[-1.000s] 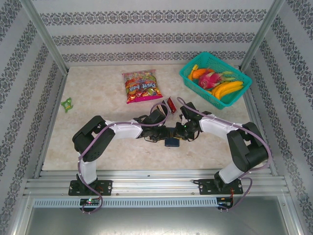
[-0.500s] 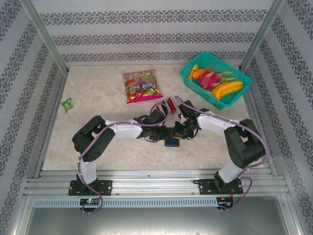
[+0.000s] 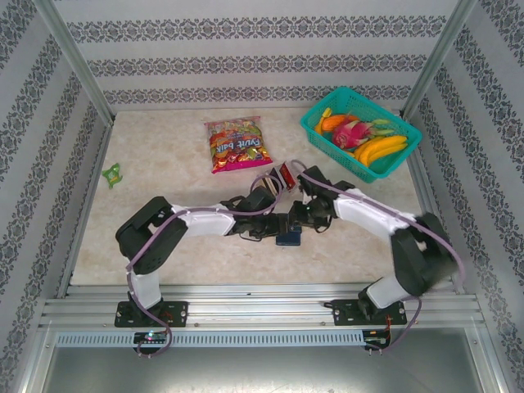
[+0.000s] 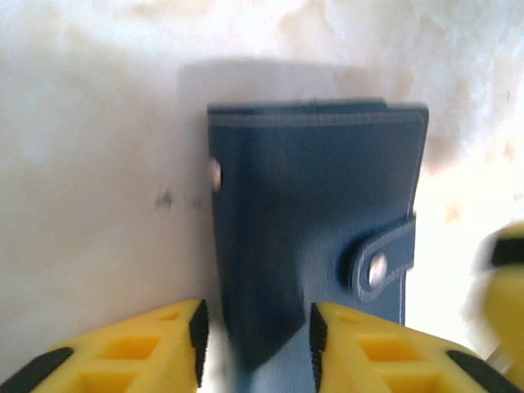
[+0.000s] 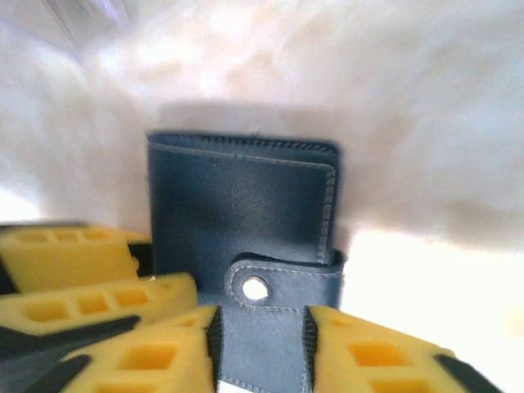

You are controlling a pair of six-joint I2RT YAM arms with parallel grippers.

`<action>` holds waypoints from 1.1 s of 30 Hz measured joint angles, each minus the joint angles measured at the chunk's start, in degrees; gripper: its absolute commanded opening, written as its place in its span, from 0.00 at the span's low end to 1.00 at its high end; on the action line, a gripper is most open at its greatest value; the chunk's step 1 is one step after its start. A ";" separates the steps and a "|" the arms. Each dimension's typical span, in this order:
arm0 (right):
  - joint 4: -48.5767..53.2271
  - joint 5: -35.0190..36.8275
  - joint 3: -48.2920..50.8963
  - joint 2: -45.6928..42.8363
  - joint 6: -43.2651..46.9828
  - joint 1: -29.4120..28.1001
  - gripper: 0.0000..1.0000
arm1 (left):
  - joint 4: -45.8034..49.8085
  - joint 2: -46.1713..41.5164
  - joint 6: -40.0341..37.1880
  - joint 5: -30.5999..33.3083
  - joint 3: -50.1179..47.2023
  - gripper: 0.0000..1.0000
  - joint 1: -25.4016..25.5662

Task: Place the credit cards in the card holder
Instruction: Reset both arms

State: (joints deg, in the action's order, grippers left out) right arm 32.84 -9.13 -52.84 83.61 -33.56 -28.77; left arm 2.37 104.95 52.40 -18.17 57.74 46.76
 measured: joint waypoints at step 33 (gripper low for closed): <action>-80.56 15.06 32.57 3.13 32.68 26.43 0.98 | -27.26 -30.42 -49.09 40.96 -36.76 1.00 -37.99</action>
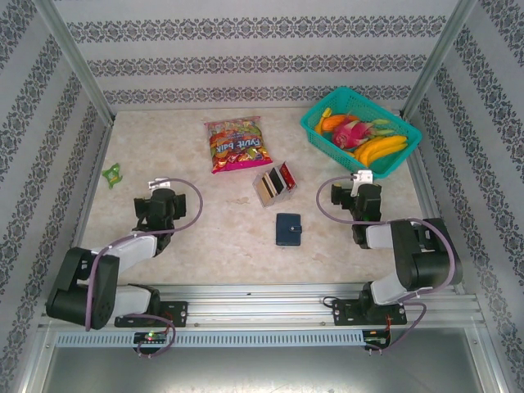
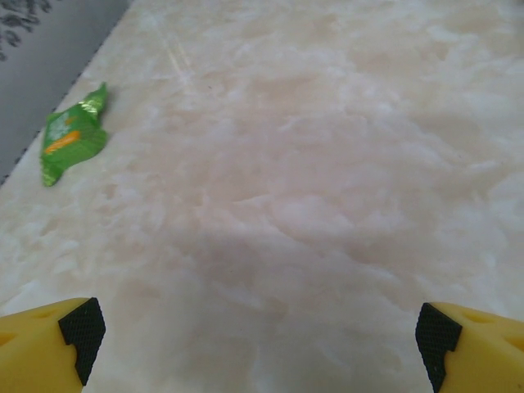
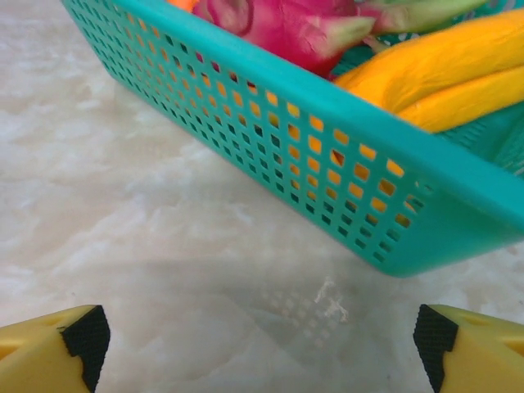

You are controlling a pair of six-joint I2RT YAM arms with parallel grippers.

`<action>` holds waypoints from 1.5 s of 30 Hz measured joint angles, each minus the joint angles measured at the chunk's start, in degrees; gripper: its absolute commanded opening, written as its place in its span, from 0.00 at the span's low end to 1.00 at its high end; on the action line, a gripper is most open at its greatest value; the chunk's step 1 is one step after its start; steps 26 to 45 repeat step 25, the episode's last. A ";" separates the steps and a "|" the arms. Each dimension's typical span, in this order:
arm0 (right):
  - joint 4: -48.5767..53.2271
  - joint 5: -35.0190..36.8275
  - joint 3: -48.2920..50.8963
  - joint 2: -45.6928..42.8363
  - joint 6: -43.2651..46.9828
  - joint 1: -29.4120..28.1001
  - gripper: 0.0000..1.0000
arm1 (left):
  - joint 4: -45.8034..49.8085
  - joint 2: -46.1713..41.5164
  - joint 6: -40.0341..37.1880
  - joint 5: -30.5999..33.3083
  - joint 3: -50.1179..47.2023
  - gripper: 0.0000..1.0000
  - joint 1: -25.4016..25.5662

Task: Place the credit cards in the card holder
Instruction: Reset both arms

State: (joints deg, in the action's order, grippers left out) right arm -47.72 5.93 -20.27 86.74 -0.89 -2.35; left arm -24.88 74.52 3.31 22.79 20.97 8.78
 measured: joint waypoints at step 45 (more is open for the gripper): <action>-1.44 -0.94 -1.01 -0.11 -0.09 0.00 0.98 | -21.20 15.32 -2.45 -17.03 1.03 1.00 -7.76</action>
